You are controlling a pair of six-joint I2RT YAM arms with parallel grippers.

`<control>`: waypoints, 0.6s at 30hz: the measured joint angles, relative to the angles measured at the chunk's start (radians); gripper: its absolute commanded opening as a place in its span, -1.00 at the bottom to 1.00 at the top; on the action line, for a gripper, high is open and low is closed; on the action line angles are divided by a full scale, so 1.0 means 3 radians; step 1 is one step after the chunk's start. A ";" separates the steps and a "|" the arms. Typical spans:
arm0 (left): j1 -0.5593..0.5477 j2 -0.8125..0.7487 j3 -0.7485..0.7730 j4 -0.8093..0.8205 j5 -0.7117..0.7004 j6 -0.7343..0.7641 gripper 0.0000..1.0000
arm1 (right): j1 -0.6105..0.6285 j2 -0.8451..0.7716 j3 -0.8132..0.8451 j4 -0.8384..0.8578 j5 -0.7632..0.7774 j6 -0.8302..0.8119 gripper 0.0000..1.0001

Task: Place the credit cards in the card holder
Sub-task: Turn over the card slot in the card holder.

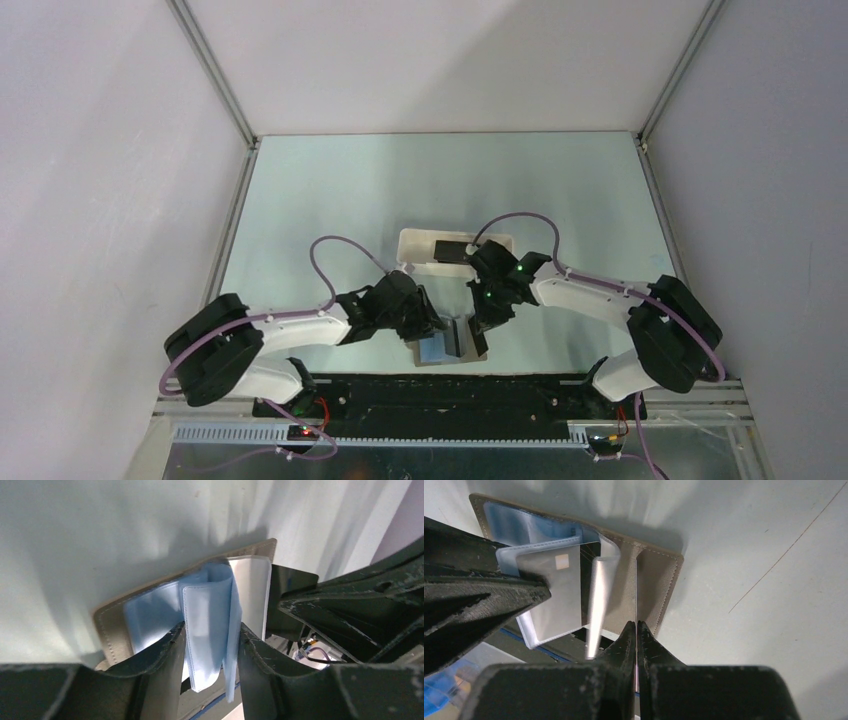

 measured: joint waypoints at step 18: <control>-0.0117 0.0237 0.0229 0.0641 0.0324 0.0000 -0.08 | -0.0596 -0.0804 -0.0151 -0.0123 -0.0373 -0.0003 -1.00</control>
